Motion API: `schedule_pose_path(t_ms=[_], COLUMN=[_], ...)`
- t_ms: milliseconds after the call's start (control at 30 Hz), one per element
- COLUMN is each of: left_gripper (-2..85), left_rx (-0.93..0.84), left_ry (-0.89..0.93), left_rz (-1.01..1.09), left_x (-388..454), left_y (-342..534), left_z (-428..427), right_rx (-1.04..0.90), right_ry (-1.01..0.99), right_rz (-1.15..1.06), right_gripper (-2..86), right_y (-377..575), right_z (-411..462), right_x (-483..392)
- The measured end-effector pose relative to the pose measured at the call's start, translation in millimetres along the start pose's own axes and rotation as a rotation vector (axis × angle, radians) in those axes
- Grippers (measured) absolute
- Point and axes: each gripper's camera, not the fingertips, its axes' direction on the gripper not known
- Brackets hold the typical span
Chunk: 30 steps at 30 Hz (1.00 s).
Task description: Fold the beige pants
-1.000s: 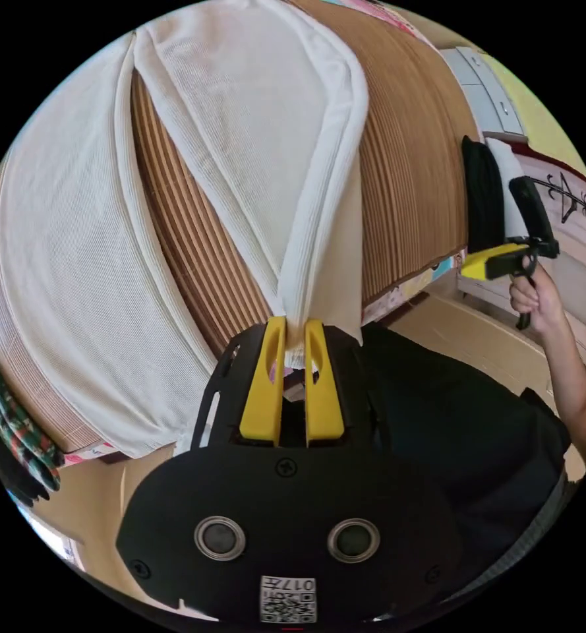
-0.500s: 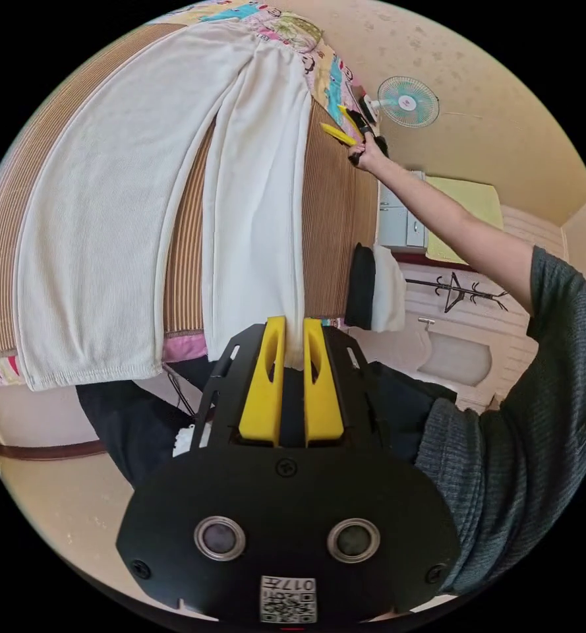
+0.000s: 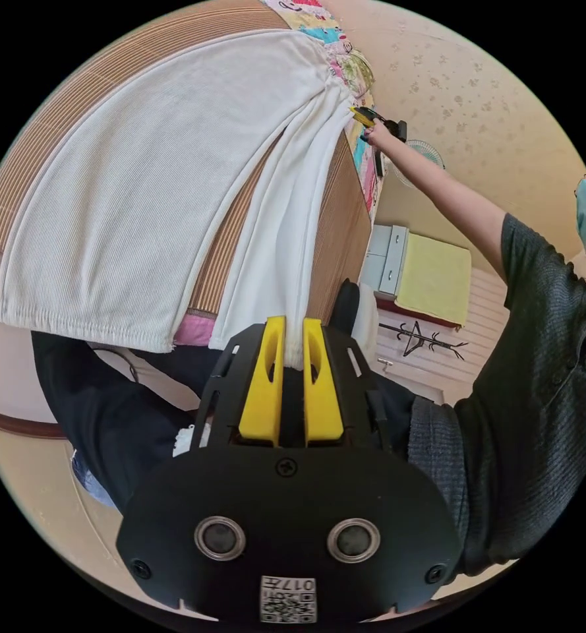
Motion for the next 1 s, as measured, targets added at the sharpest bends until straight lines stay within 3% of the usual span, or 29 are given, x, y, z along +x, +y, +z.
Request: schedule_pose_path(t_ms=[67,133,267,400,500,633,867,1000], left_gripper=[5.0,5.0,5.1,5.2,5.2,5.1,4.5,4.3], left_rx=[0.025,0.031,0.083,0.137,0.121,0.082,-0.037,-0.134], left_ry=[0.039,0.066,-0.043,-0.2,-0.301,-0.316,-0.33,-0.334], left_rz=[0.029,0.064,0.059,-0.038,-0.033,-0.02,0.069,0.092], left_x=[3,6,-12,-65,-91,-103,-89,-87], left_y=[5,10,22,17,9,9,6,-1], left_z=[-12,-26,-67,-97,-94,-79,-80,-79], right_rx=[0.084,0.141,0.088,0.15,0.096,-0.096,-0.233,-0.324], right_ry=[0.1,0.074,-0.135,-0.401,-0.496,-0.429,-0.449,-0.467], right_rz=[-0.163,-0.256,-0.303,-0.2,-0.253,-0.295,0.071,0.167], right_gripper=[3.0,3.1,4.8,6.4,6.4,7.9,11.6,9.3], right_y=[-10,-18,-57,-45,13,159,426,502], right_z=[-18,-23,20,55,82,120,135,146], right_x=[-76,-129,-207,-209,-203,-174,-136,-163])
